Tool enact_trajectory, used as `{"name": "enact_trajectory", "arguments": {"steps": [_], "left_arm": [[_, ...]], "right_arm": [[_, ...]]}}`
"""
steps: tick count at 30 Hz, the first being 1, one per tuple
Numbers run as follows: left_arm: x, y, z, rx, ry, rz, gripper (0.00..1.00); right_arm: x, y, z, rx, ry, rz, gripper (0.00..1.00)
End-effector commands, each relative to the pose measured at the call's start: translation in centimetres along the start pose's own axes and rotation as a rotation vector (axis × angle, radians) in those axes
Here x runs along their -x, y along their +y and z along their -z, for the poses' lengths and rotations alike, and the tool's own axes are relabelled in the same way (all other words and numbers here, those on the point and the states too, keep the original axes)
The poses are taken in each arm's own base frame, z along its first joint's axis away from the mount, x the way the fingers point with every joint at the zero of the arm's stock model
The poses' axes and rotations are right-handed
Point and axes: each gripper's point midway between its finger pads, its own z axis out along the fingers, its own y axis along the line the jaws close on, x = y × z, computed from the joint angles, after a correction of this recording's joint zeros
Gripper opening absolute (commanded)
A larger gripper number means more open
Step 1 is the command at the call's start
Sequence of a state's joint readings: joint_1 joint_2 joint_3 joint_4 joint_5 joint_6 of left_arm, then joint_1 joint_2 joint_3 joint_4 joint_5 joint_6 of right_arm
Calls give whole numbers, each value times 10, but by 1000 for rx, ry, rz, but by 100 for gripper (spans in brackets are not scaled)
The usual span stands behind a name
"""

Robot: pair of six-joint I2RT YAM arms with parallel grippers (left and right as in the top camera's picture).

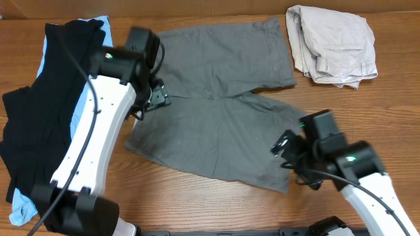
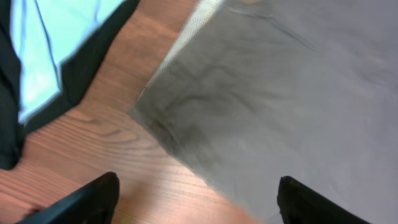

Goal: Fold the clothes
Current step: 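Reach both grippers to the bottom hems of the shorts' legs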

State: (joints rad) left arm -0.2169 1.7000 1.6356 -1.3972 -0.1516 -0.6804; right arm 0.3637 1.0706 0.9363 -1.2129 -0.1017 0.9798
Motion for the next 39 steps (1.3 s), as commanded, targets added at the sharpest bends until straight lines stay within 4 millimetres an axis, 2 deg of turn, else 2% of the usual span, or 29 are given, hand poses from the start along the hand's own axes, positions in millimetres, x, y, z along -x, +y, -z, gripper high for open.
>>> {"name": "enact_trajectory", "arguments": {"steps": [1,6,11,18,23,26,28,32,36,39], "left_arm": [[-12,33,-54,140,59,265,79],[-26,55,-110,170,78,377,74],[-27,66,-142,151,54,428,72],[-35,66,-179,100,2,447,66],[-37,63,-189,70,-10,452,36],[-39,64,-191,70,-11,452,16],[-39,64,-191,71,-10,452,7],[-39,63,-191,71,-10,450,4],[-39,63,-191,69,-12,449,4],[-39,63,-191,68,-13,448,4]], "right_arm": [[-17,-6,-20,-43,45,-60,100],[-29,-20,-44,-120,85,-107,100],[-32,-21,-53,-115,102,-99,100],[-40,-20,-62,-88,148,-98,100],[-45,-24,-66,-108,153,-121,99],[-53,-31,-76,-136,161,-175,89],[-58,-38,-87,-155,157,-204,79],[-60,-51,-110,-168,143,-217,70],[-60,-67,-121,-221,129,-259,70],[-53,-69,-127,-233,86,-260,70]]}}
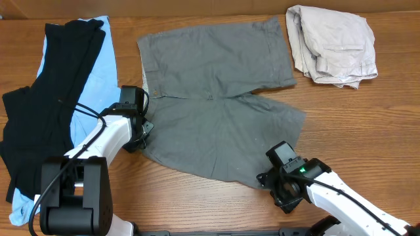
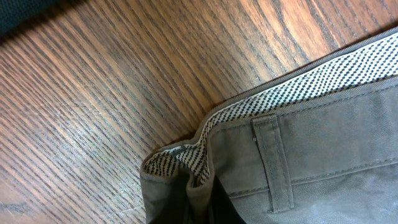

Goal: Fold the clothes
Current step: 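Reach both grippers to the bottom hems of the shorts' legs, then grasp the leg hems and fold them up onto the waistband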

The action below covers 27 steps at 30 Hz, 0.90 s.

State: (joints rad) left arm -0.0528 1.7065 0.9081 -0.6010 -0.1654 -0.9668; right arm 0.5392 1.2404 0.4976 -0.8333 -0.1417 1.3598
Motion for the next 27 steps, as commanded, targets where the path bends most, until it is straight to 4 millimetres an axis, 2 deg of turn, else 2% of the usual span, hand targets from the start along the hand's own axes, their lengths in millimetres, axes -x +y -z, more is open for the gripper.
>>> {"name": "enact_trajectory", "arguments": {"steps": [1,4,5,7,9,11,15,19,22,27], "left_arm": [[-13,21,-12,76,22,-10,4],[-13,21,-12,76,22,-10,4],[-13,22,-12,78,23,-10,4],[-13,22,-12,79,25,-35,4],[-12,21,-12,77,23,-87,4],[-9,19,-10,71,20,-150,4],[1,11,10,79,35,-312,4],[16,-1,53,88,61,-388,4],[28,-10,91,91,70,-437,4],[46,-16,139,91,43,-452,4]], "right_arm": [[14,1,-5,-7,-78,-29,70],[24,5,-8,-3,-132,-28,65],[27,5,-9,-8,-142,-28,59],[31,2,-12,-29,-165,-29,43],[36,0,-12,-45,-191,-29,18],[41,0,-11,-47,-225,-21,4],[56,10,7,-33,-289,9,4],[74,21,54,-26,-360,37,4],[87,28,101,-5,-407,54,4],[99,41,185,103,-485,133,4]]}}
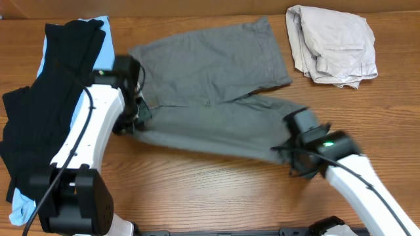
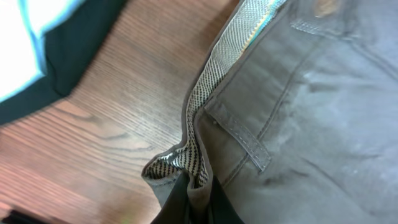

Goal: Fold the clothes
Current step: 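Grasp the leg hems and fold them up onto the waistband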

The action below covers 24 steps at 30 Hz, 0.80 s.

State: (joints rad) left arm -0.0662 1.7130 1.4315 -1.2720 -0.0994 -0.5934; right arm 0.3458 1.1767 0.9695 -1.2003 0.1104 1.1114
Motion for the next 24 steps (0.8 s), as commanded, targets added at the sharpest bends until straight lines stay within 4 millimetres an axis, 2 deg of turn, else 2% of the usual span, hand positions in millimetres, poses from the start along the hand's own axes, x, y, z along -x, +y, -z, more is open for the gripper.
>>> {"name": "enact_trajectory", "arguments": {"steps": [1,6,9,17,21,24], "left_arm": [[25,13,34,53,-109,-39,4],[21,18,57,60,-97,-62,4],[11,25,60,83,-63,-84,4],[-15,51,74,159,-3,-98,4],[-20,62,79,198,-6,-81,4],[-17,62,77,201,-23,-50,4]], "right_arm": [[46,-1,54,40,-188,97,4],[57,-4,111,111,-244,137,4],[53,-9,126,134,-243,148,4],[23,-7,136,240,-136,290,4],[24,-1,136,257,-147,348,4],[38,23,136,302,-202,415,4]]}}
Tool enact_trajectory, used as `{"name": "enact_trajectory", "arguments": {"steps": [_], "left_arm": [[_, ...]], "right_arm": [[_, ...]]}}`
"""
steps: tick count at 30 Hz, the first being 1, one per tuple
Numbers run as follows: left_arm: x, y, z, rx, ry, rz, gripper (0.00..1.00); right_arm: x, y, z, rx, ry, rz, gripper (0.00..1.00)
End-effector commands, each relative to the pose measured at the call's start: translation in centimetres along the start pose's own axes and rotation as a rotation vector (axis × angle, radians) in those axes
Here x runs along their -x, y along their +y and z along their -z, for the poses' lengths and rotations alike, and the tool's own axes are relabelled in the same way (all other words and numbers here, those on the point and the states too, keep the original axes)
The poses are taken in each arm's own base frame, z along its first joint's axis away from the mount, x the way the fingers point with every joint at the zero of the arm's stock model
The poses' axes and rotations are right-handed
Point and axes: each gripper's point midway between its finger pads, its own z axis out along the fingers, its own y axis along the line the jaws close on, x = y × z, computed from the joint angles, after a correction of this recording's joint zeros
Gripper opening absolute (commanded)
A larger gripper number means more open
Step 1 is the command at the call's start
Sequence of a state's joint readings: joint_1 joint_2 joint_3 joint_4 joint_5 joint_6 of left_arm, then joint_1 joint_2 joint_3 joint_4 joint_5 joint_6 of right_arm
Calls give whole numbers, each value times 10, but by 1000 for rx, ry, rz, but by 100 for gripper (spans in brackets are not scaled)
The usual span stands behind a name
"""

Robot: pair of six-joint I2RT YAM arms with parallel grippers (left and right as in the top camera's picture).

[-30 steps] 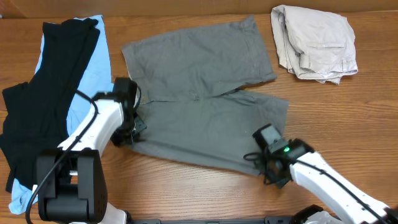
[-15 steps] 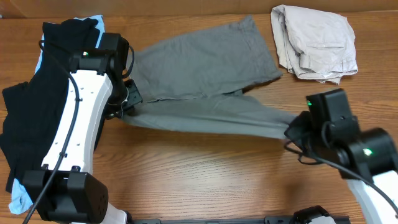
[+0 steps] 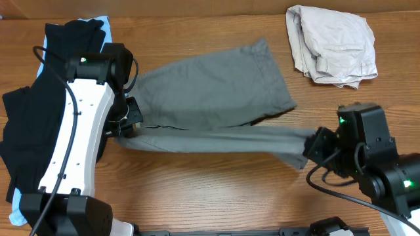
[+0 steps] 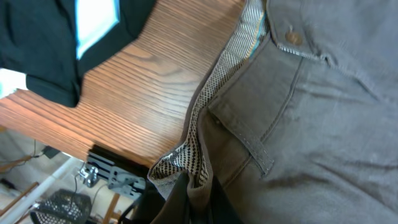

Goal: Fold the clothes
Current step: 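Grasp the leg hems and fold them up onto the waistband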

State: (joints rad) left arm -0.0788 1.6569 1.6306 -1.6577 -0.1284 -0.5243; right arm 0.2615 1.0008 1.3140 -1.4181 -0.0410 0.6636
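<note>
Grey shorts (image 3: pixel 210 82) lie across the table's middle. The far leg rests flat. The near leg is raised off the wood and pulled into a narrow taut band (image 3: pixel 223 141) between my two grippers. My left gripper (image 3: pixel 126 128) is shut on the waistband corner; in the left wrist view the checked lining (image 4: pixel 186 158) bunches just above the left gripper (image 4: pixel 196 202), with the waist button (image 4: pixel 289 38) farther up. My right gripper (image 3: pixel 314 149) holds the hem end of the near leg at the right.
A folded beige garment (image 3: pixel 331 42) lies at the far right. A black garment (image 3: pixel 36 111) over a light blue one (image 3: pixel 105 26) lies along the left side. The left wrist view shows the table's left edge (image 4: pixel 93 146) with floor clutter below.
The right gripper has moved to the right and the near leg is now stretched thin and taut. The left gripper holds the same waistband corner and is higher above the table.
Both grippers were first above the flat shorts, the left one open by the waistband. Then they were down at the near waistband corner and near leg hem, the left shut on cloth. Then the near edge was raised; now it hangs taut between them.
</note>
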Motion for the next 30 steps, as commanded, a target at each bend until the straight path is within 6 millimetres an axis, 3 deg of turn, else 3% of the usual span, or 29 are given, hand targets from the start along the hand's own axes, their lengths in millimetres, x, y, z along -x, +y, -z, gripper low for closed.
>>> {"name": "enact_trajectory", "arguments": {"steps": [1,5,10,13,18,30], "left_arm": [[19,27,5,107,-114,69,4],[31,19,-13,89,-147,115,4],[50,10,-44,69,-215,216,4],[71,3,-58,41,-302,270,4],[112,-10,-60,-25,-482,321,4],[171,-26,-41,-104,-716,392,6]], "right_arm": [[39,6,0,-20,-134,94,4],[83,36,-27,11,-225,161,4],[127,67,-80,32,-277,204,4],[148,77,-118,26,-295,202,4],[171,93,-169,51,-326,220,4],[197,111,-210,107,-409,226,4]]}}
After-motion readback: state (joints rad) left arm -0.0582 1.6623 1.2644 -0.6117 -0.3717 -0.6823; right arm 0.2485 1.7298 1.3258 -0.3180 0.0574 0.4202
